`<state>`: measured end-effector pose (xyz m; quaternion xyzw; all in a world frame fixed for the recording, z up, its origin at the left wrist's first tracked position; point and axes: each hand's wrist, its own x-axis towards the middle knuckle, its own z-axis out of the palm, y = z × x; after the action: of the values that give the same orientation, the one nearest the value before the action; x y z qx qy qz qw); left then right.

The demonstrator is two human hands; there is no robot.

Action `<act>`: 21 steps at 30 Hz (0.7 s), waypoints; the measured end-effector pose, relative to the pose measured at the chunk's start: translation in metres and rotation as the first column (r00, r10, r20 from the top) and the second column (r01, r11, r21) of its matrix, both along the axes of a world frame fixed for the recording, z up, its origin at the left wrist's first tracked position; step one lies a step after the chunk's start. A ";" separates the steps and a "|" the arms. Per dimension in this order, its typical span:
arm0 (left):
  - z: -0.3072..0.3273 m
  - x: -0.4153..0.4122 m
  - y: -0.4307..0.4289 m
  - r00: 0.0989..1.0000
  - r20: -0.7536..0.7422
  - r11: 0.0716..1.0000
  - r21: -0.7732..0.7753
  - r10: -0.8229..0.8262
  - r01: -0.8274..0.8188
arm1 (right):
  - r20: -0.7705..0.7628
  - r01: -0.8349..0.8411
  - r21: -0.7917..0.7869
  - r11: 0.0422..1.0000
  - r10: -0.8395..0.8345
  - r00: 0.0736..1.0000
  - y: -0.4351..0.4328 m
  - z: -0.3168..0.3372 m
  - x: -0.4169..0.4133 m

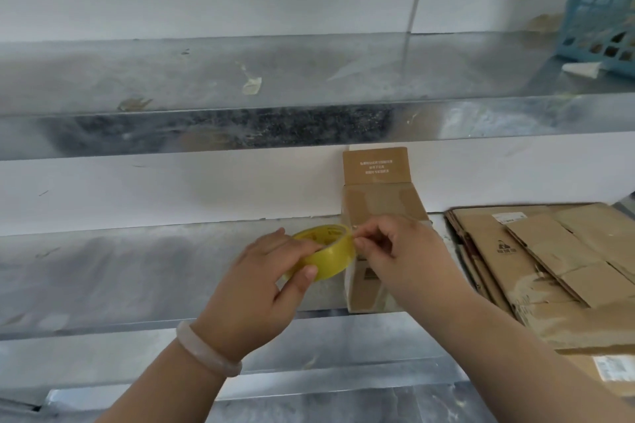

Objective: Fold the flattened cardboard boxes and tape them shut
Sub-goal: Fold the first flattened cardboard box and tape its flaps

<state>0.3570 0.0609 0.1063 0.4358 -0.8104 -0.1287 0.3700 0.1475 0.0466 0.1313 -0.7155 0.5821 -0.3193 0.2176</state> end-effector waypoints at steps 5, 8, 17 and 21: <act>0.016 -0.006 -0.004 0.994 0.111 0.999 0.043 0.003 -0.008 | -0.015 0.045 0.091 0.995 -0.043 0.999 0.012 0.005 -0.008; 0.023 -0.005 -0.008 0.978 0.185 0.991 0.078 0.093 -0.109 | 0.079 0.036 0.145 0.989 -0.048 0.996 0.021 0.013 -0.013; 0.040 -0.013 -0.004 0.959 0.224 0.983 0.015 0.173 -0.181 | 0.427 0.001 0.352 0.936 -0.162 0.890 0.025 0.025 -0.020; 0.043 -0.014 0.000 0.963 0.247 0.994 -0.025 0.105 -0.102 | 0.380 0.031 0.369 0.929 -0.182 0.907 0.025 0.024 -0.025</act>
<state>0.3426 0.0613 0.1493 0.4879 -0.8272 -0.0487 0.2745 0.1226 0.0714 0.1549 -0.5484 0.6105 -0.3629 0.4415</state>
